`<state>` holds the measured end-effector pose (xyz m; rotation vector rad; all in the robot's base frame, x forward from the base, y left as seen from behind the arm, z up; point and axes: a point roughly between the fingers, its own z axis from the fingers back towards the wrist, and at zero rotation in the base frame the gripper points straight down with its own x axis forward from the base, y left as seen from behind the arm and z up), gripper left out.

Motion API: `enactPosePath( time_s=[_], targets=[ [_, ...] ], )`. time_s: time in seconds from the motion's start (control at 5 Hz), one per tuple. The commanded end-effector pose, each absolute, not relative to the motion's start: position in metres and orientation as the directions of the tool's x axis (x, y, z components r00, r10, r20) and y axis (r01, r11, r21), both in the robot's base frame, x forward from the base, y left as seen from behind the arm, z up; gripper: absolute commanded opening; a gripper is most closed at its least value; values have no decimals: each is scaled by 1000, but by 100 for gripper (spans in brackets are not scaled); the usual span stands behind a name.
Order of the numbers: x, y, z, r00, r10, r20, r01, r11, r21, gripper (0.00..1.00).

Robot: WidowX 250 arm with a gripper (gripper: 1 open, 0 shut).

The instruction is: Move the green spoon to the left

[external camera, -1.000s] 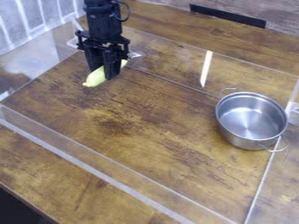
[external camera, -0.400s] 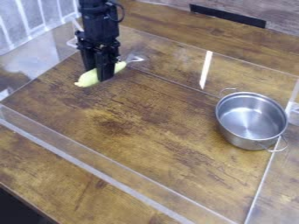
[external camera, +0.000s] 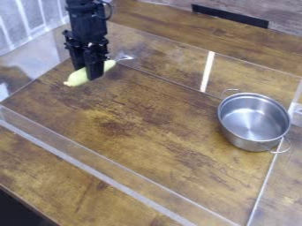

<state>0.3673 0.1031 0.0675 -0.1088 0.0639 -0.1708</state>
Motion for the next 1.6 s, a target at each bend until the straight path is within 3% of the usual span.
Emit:
enactPosePath(
  time_s=[0.0,0.4,1.0,1.4],
  targets=[
    [377,121,101,990,-131,56,135,988,-69,0],
    [378,117,110,992,-102,68,108,991,-80,0],
    [356,109,107,972,-221,80,228,969,-92,0],
    [359,105,143,959,-263,103,273,957,-100,0]
  ],
)
